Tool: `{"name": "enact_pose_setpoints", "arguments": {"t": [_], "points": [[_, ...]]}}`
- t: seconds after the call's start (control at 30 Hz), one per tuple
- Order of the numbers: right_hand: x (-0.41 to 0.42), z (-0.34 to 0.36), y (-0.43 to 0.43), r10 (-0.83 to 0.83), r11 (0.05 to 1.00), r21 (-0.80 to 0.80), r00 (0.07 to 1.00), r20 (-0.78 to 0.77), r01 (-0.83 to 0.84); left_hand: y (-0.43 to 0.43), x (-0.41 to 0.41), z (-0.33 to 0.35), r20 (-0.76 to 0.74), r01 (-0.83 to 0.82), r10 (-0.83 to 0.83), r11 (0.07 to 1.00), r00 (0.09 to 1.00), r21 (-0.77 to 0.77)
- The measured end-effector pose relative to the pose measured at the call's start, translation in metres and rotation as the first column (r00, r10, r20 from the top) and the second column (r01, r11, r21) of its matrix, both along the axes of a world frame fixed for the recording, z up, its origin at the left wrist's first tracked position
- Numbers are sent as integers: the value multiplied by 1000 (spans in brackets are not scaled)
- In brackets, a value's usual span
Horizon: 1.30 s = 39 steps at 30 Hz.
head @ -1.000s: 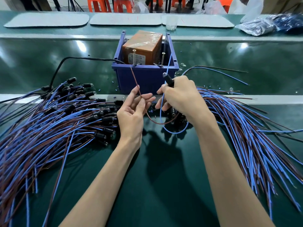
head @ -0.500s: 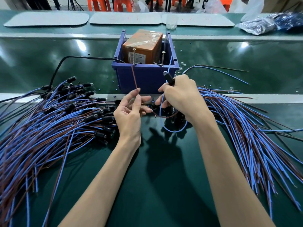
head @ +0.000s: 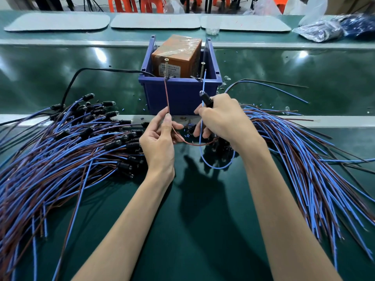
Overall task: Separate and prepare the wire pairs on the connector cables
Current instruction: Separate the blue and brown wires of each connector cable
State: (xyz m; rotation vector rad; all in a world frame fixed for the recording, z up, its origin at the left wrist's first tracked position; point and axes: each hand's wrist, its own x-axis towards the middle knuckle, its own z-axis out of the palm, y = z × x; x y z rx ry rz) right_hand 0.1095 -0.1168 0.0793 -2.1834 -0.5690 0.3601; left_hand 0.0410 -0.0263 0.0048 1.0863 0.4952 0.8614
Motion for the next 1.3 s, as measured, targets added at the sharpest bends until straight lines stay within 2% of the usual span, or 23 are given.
{"name": "enact_pose_setpoints", "arguments": {"t": [0.6,1.03,1.13,1.3], "points": [[-2,2,0,112,990,-89,993,41,-108,-1,0,0,-47,13,-11,999,999,45],[-4,3,-1,171,983,-83,984,59,-166,-1,-2,2,-67,18,-13,997,998,72],[-5,5,-2,200,977,-83,979,40,-197,-1,-2,1,-78,47,-41,995,996,84],[-10,11,-8,367,917,-133,926,-88,-376,0,-3,-2,-41,127,-126,992,991,3]]}}
